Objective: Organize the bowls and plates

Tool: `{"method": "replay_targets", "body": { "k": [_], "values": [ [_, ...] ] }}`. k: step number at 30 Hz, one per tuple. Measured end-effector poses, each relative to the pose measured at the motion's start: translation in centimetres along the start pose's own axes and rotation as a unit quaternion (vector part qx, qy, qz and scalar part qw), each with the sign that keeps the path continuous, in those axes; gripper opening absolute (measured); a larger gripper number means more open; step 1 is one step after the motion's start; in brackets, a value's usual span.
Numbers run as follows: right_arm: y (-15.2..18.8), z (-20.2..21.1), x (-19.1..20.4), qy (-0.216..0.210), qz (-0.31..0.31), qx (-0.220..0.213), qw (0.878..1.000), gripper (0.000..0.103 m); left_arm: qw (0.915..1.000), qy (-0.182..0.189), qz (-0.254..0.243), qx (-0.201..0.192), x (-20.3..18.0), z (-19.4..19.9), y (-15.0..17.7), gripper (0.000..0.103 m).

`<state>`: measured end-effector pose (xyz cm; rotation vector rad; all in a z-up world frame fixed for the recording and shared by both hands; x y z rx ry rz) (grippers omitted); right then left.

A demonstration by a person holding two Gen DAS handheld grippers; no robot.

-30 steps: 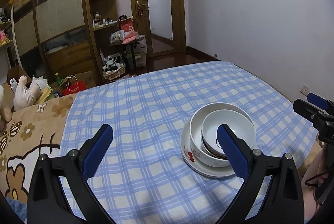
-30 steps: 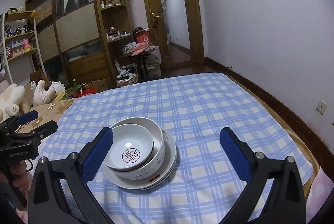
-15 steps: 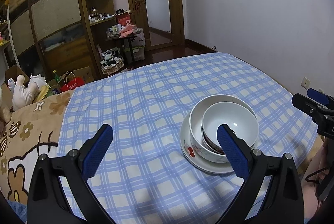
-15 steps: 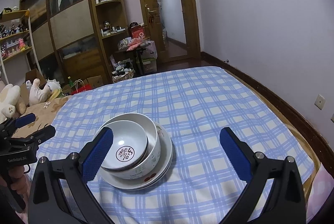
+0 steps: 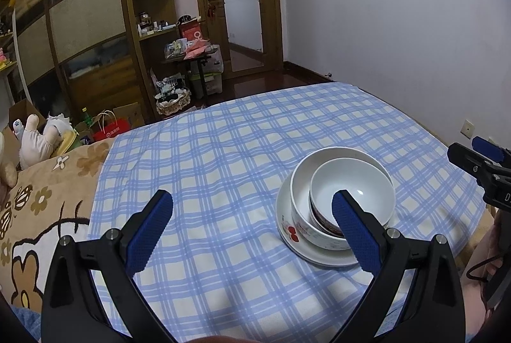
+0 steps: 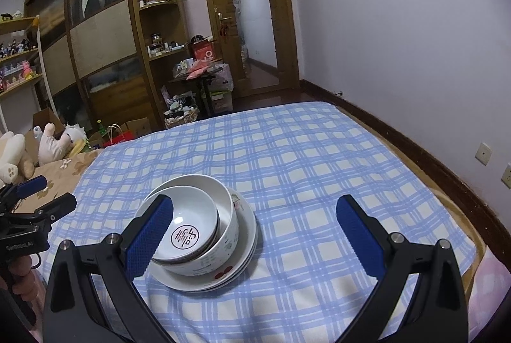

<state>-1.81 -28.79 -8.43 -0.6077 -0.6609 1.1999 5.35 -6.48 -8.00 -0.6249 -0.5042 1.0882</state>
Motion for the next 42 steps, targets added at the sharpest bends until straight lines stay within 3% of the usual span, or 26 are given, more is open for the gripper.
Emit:
{"method": "replay_targets", "body": {
  "k": [42],
  "values": [
    [0.37,0.10,0.06,0.003,-0.004,0.006,1.000,0.103,0.9999,0.002,0.010,0.009,0.69,-0.27,0.41,0.099]
  ]
}}
Point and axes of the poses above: each gripper's, at about its wrist camera, not at the fingertips, and z roughly against the way its jaws point, x to its left, y to its underside, the point moved 9 cm from there along -z, roughly the way its jaws point, and after that the axes turned 11 degrees about x, right-handed, at the moved point
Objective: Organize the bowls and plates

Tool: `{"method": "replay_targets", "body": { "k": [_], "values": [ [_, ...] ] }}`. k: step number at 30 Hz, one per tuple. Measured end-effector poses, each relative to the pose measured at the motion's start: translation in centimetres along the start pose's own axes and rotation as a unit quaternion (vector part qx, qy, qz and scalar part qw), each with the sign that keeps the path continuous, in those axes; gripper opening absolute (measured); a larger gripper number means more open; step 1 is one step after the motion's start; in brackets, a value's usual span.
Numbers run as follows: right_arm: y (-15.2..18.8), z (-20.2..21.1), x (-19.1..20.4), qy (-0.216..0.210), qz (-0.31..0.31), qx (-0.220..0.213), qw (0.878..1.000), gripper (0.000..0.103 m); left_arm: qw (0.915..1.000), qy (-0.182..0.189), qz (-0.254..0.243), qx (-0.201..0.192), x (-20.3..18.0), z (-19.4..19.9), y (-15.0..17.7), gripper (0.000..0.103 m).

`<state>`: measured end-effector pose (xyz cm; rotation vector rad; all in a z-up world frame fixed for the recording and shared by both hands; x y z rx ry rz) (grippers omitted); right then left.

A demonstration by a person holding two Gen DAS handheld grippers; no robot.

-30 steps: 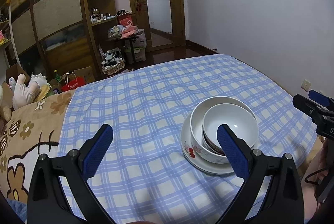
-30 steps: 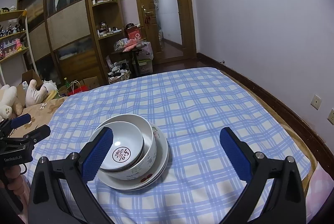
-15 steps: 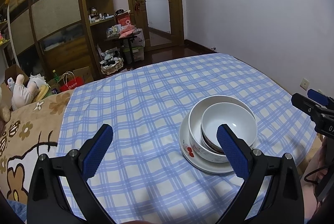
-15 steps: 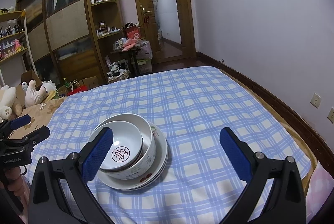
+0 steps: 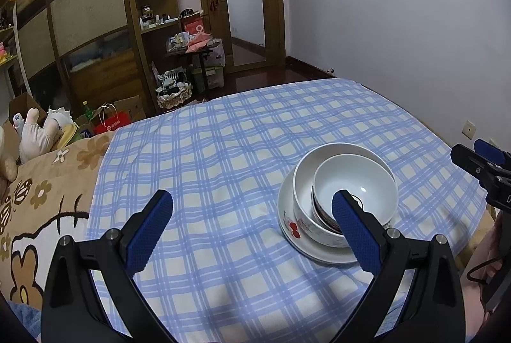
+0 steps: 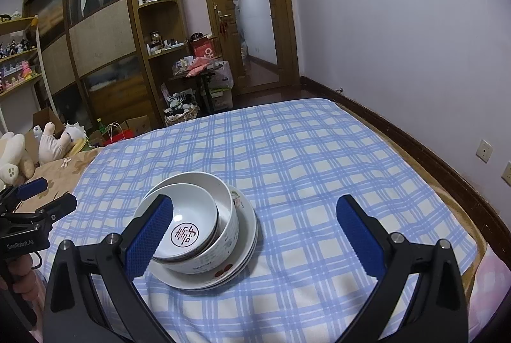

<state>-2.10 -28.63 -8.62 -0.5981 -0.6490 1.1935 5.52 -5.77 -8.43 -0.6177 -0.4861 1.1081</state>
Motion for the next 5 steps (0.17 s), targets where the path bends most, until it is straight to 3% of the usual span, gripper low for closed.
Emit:
{"method": "replay_targets", "body": {
  "k": [5],
  "values": [
    [0.01,0.01,-0.01,0.000,0.000,0.000,1.000,0.103,1.0000,-0.001,-0.001,0.001,-0.01,-0.10,0.00,0.099]
  ]
}}
Point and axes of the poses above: each gripper's, at about its wrist camera, not at the fingertips, and z roughly against the way its jaws point, x to its left, y to its underside, the point moved 9 cm from there along -z, roughly the way its jaws point, and after that the axes turned 11 degrees about x, right-handed, at the moved point
